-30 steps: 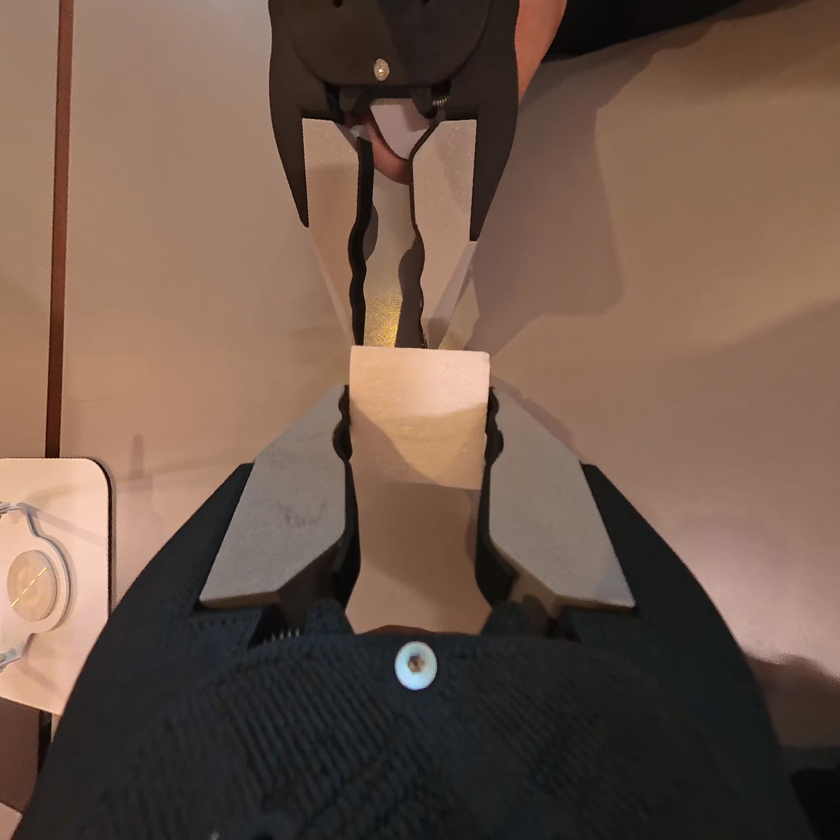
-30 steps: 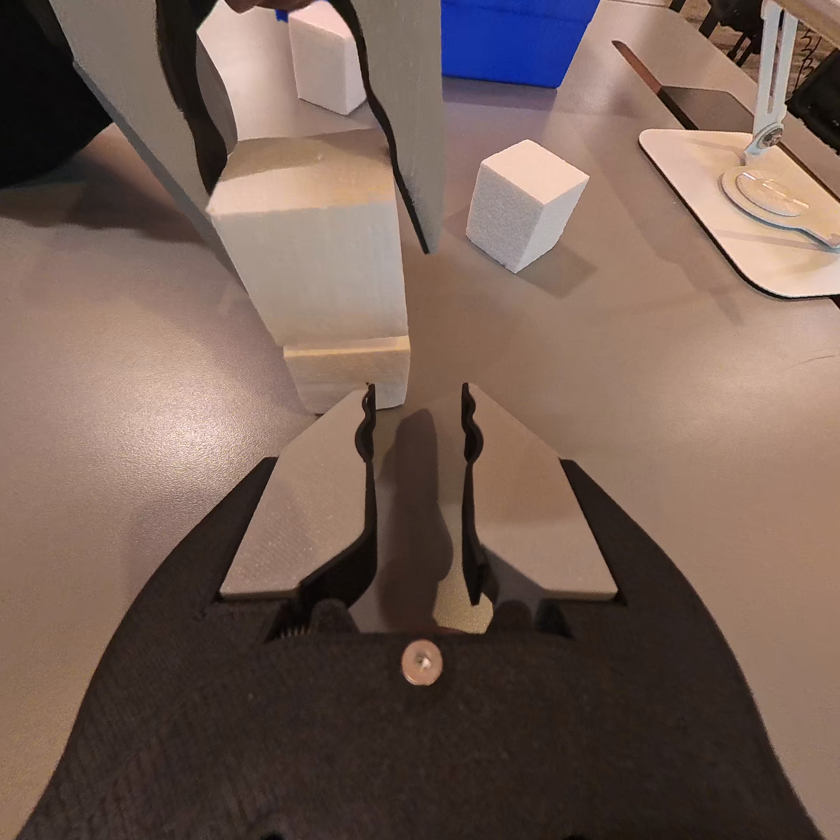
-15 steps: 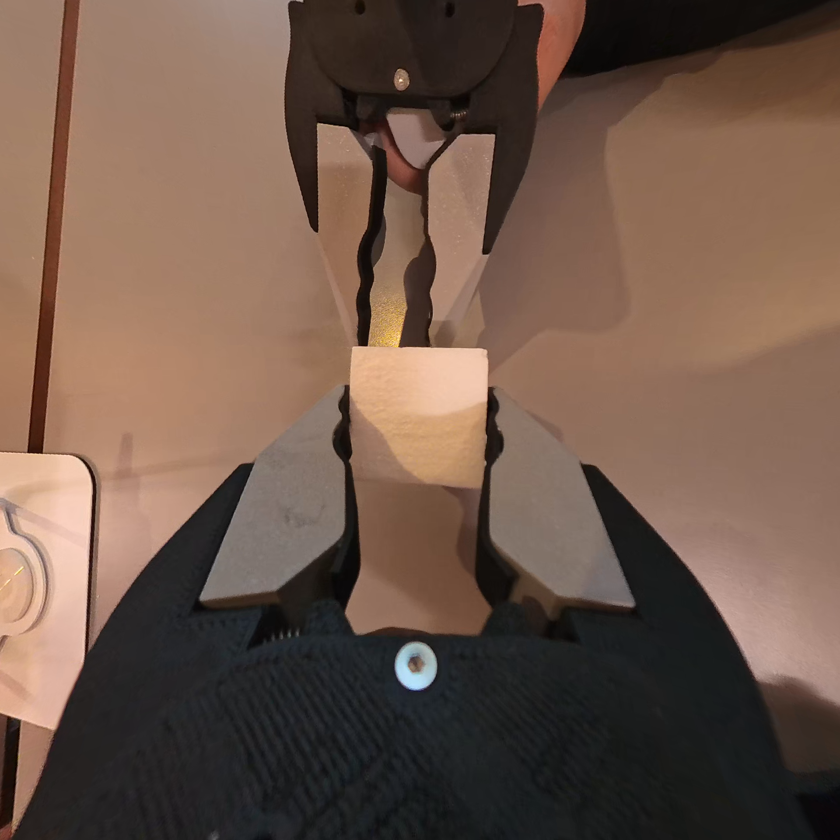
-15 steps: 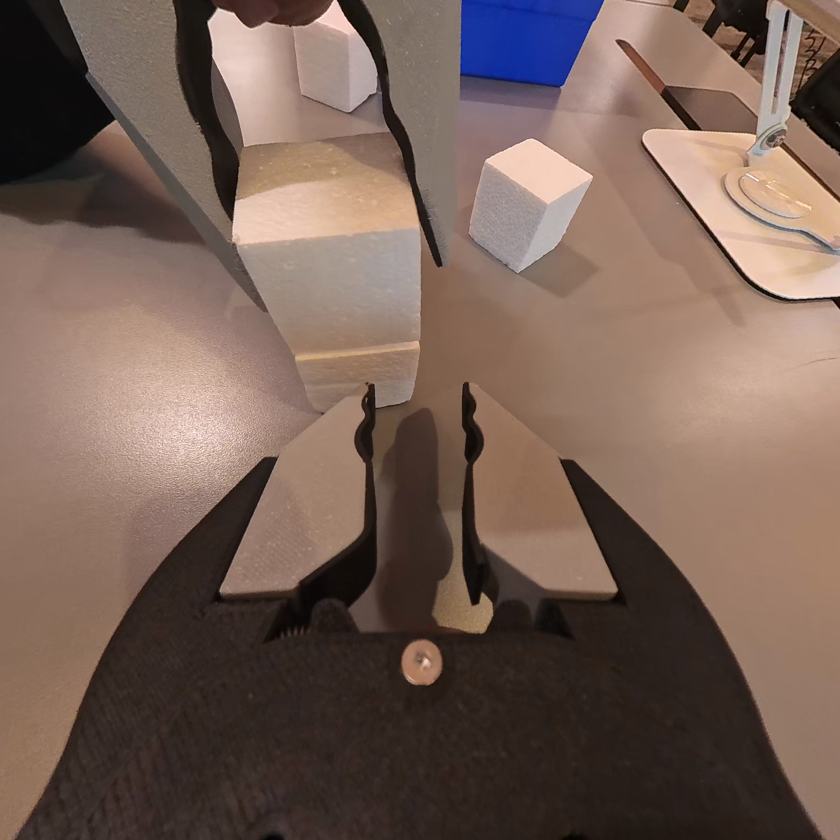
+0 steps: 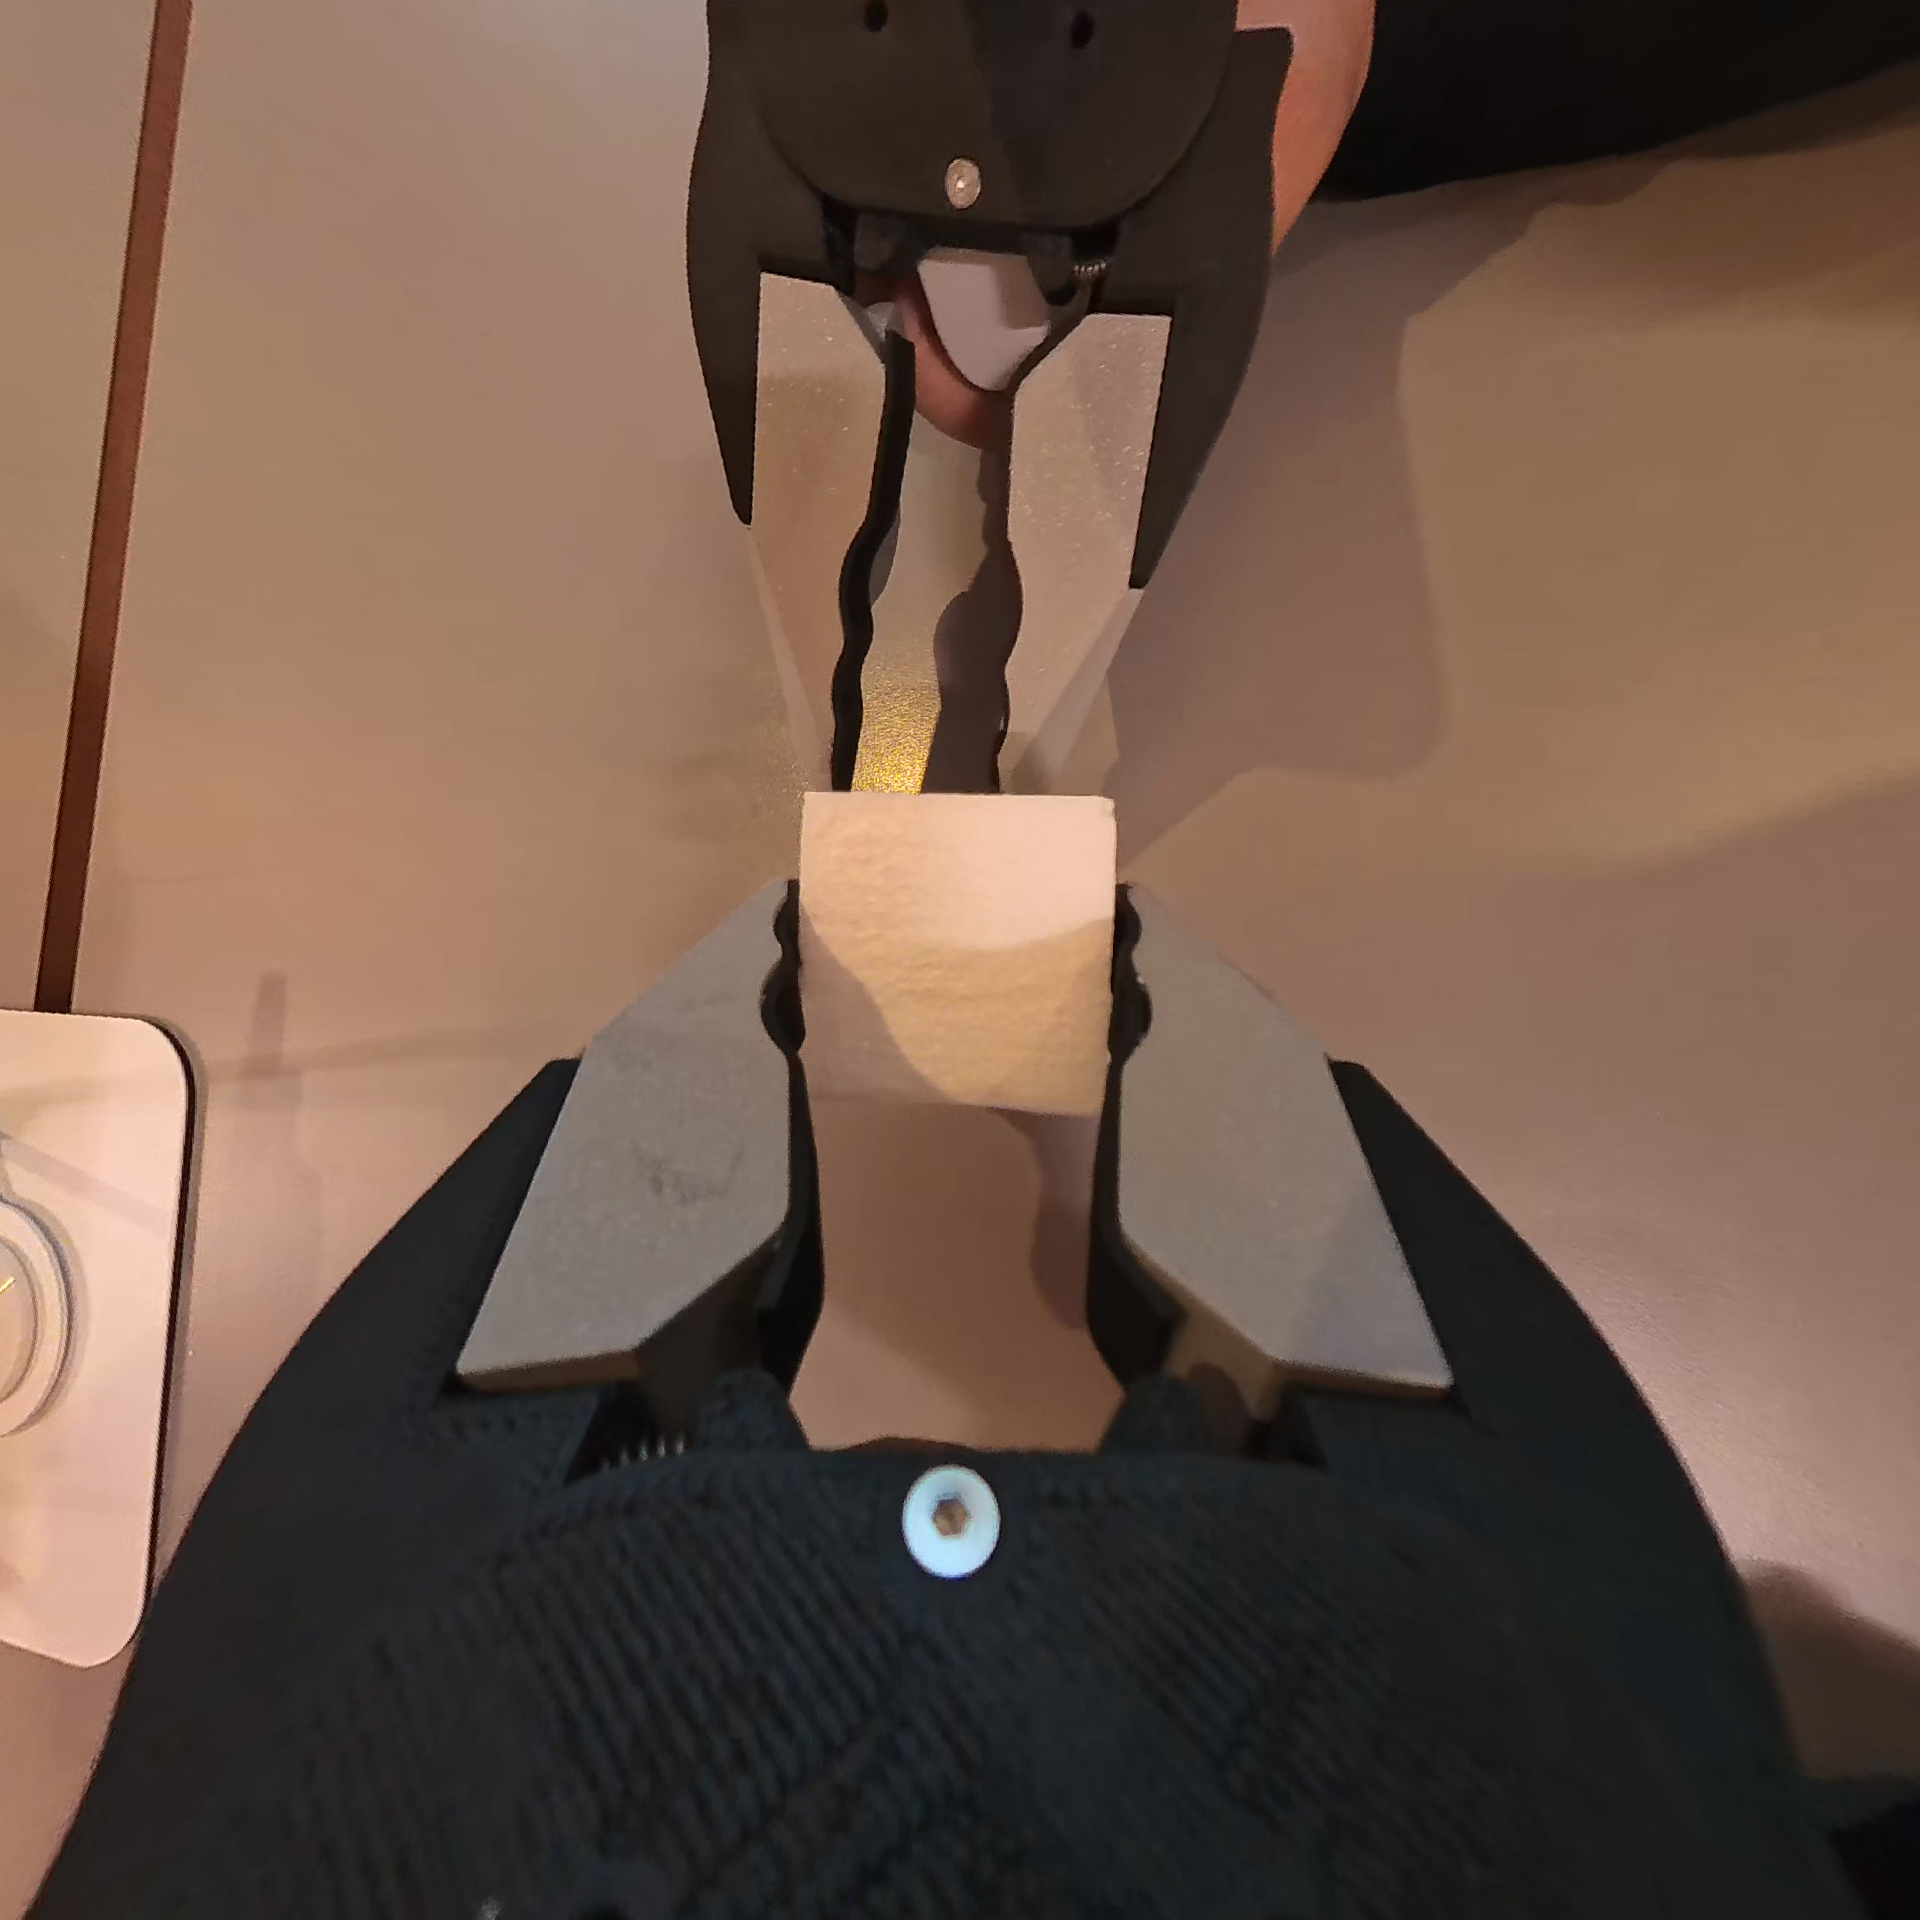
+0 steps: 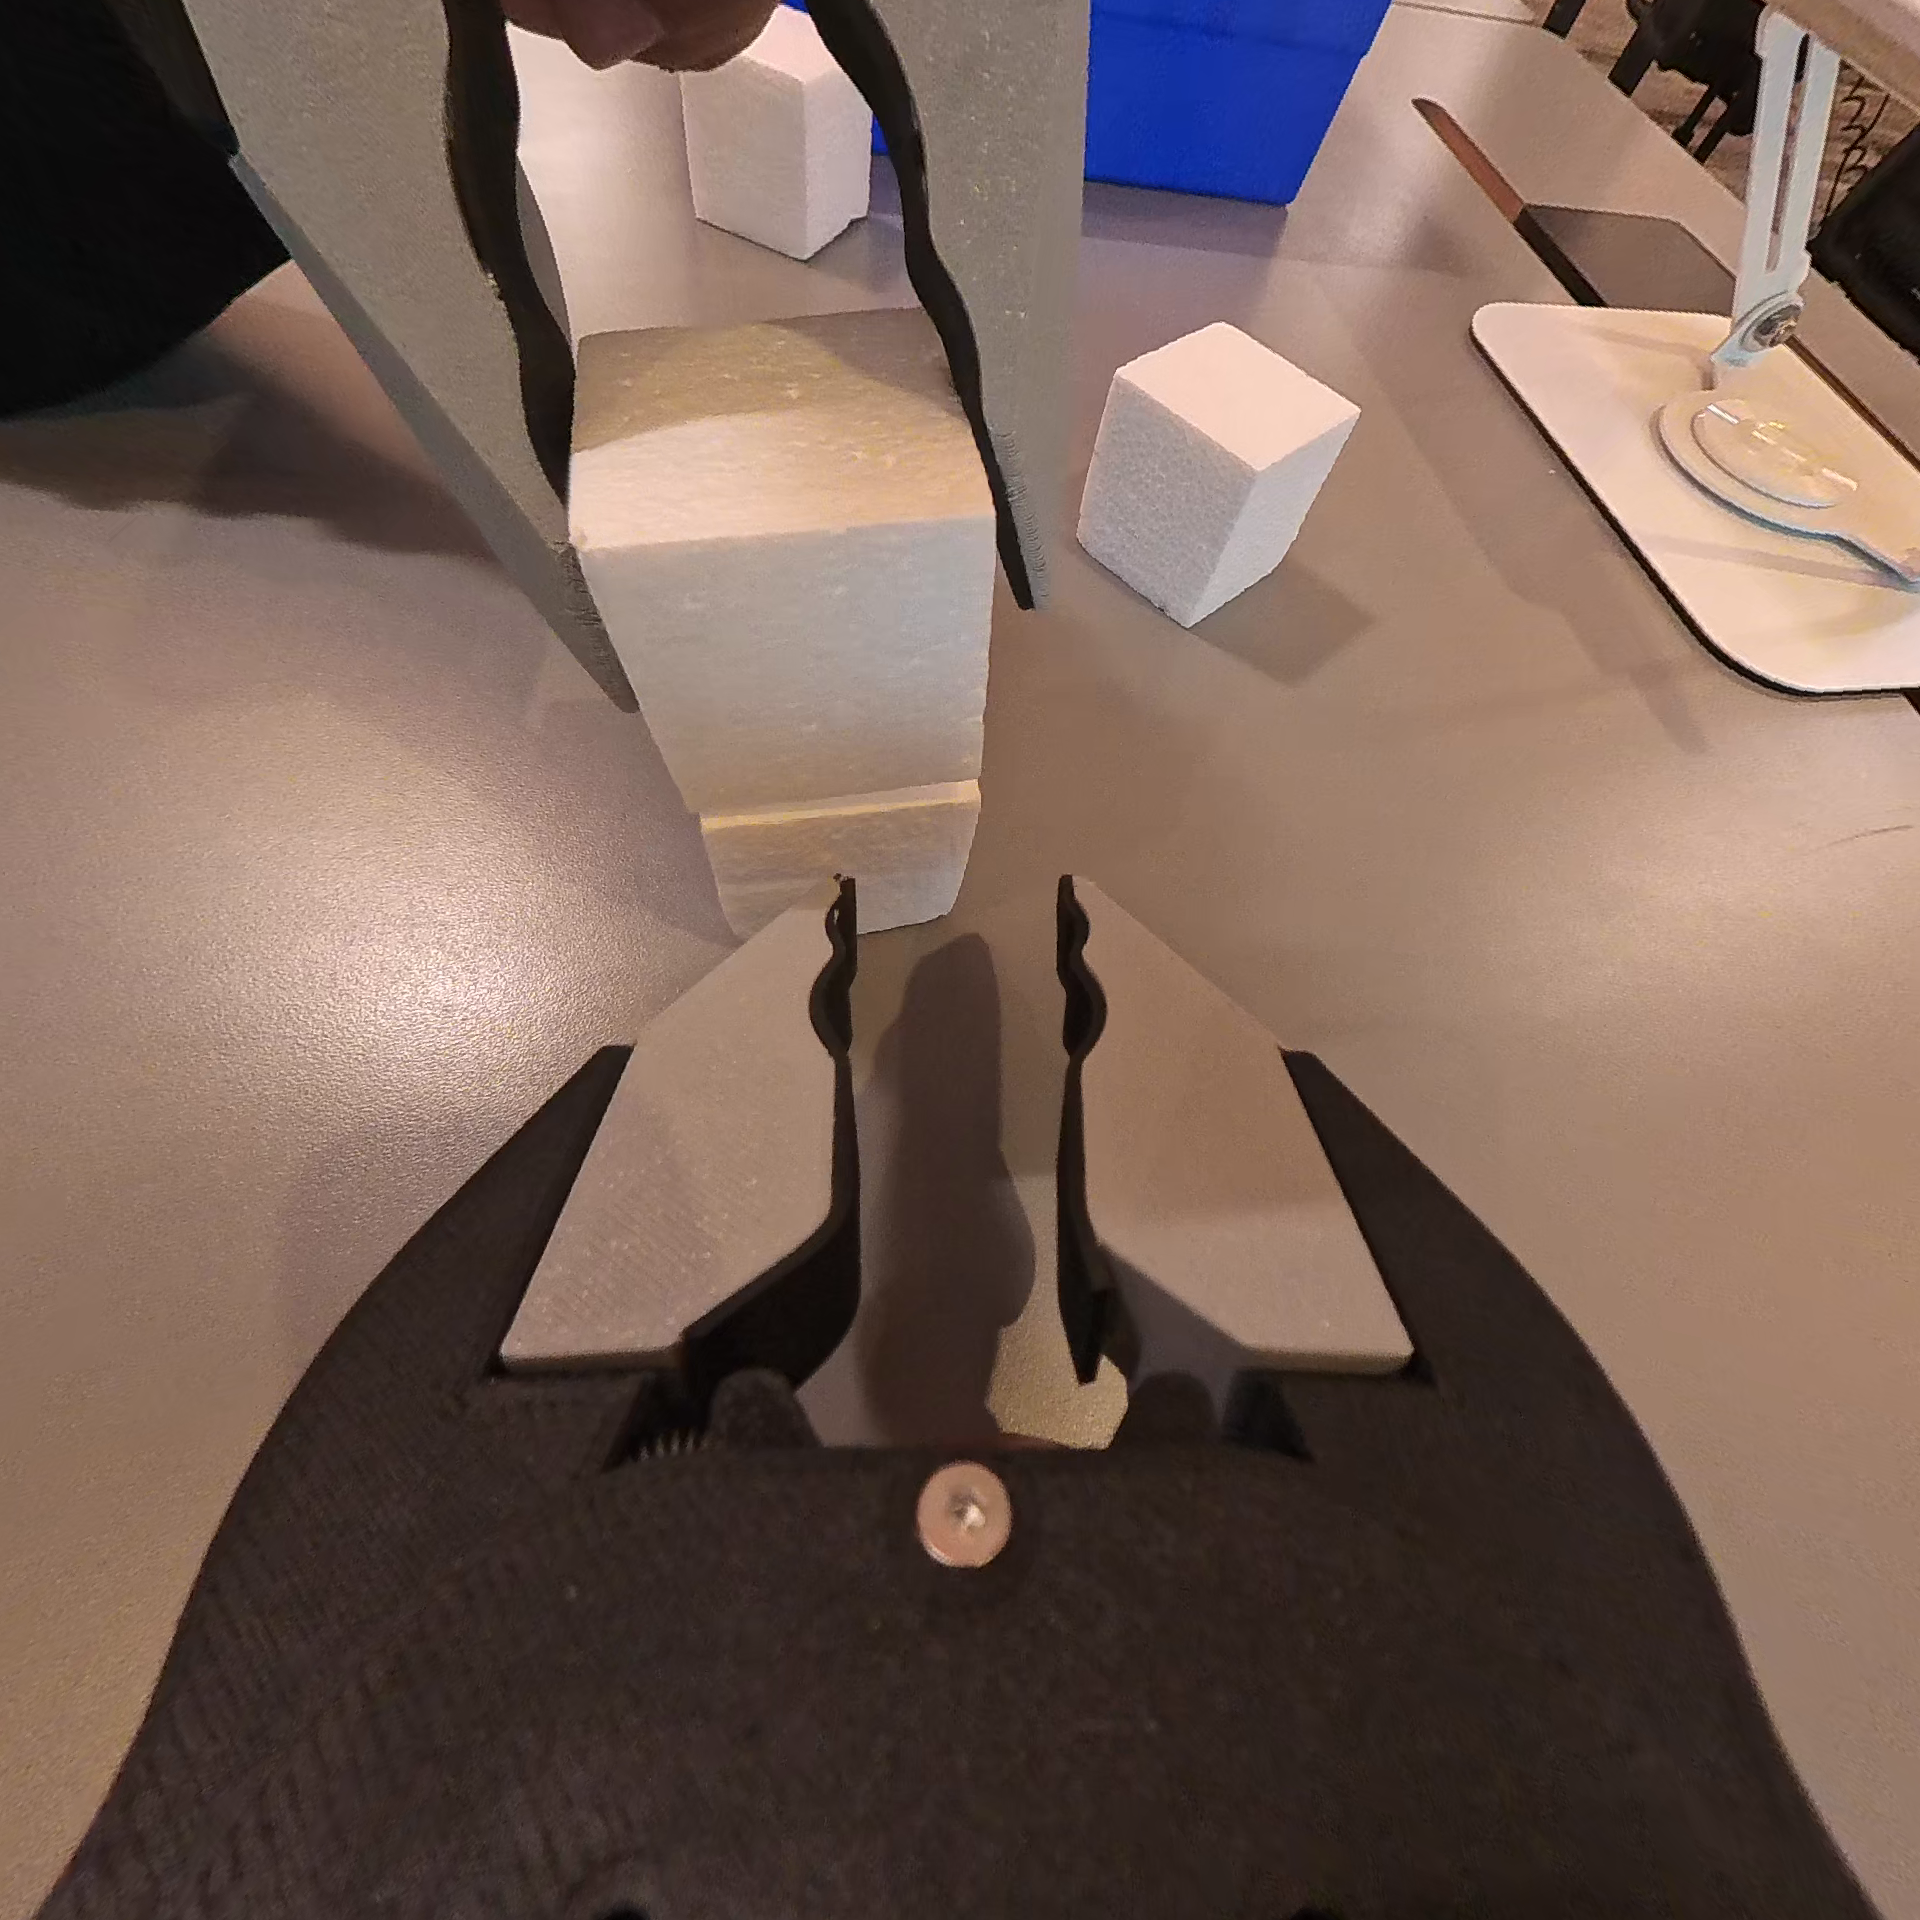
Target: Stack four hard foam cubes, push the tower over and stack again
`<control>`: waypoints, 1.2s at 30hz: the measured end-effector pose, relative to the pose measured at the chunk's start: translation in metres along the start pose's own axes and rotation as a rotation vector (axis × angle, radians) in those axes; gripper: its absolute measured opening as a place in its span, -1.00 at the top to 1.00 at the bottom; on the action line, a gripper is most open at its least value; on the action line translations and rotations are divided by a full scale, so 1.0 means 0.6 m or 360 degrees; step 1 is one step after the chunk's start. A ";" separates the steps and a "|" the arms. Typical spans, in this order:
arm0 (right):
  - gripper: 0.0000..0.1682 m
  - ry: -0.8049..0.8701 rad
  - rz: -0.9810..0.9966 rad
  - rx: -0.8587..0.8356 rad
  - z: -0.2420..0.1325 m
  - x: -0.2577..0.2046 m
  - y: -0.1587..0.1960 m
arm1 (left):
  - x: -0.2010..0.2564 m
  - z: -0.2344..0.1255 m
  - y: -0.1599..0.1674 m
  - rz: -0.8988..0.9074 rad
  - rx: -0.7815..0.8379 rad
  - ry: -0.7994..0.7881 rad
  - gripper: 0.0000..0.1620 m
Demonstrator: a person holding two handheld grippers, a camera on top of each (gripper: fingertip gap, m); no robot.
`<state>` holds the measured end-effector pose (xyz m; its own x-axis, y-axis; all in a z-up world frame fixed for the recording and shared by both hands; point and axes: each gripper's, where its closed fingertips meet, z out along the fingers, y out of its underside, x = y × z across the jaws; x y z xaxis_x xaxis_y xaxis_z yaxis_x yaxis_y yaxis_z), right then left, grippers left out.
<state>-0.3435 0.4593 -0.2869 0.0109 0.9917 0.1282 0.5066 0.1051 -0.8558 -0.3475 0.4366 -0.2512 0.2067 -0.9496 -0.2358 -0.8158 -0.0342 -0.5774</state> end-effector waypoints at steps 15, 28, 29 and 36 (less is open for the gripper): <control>0.57 -0.0002 -0.0002 0.0002 0.000 0.000 0.000 | -0.004 0.002 -0.002 -0.0037 0.0009 -0.0012 0.19; 0.57 -0.0011 0.0027 0.0040 -0.005 0.002 -0.004 | -0.065 -0.088 -0.024 -0.0228 0.0403 -0.0178 0.10; 0.57 -0.0009 0.0031 0.0040 -0.006 0.002 -0.004 | -0.084 -0.101 -0.021 -0.0286 0.0450 -0.0238 0.09; 0.57 0.0009 0.0049 0.0044 -0.011 0.008 -0.001 | -0.206 -0.109 0.088 -0.0845 0.0432 -0.0541 0.07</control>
<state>-0.3384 0.4637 -0.2825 0.0312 0.9941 0.1042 0.4817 0.0764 -0.8730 -0.4516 0.5320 -0.2013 0.7356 -0.6734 -0.0731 -0.4017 -0.3468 -0.8476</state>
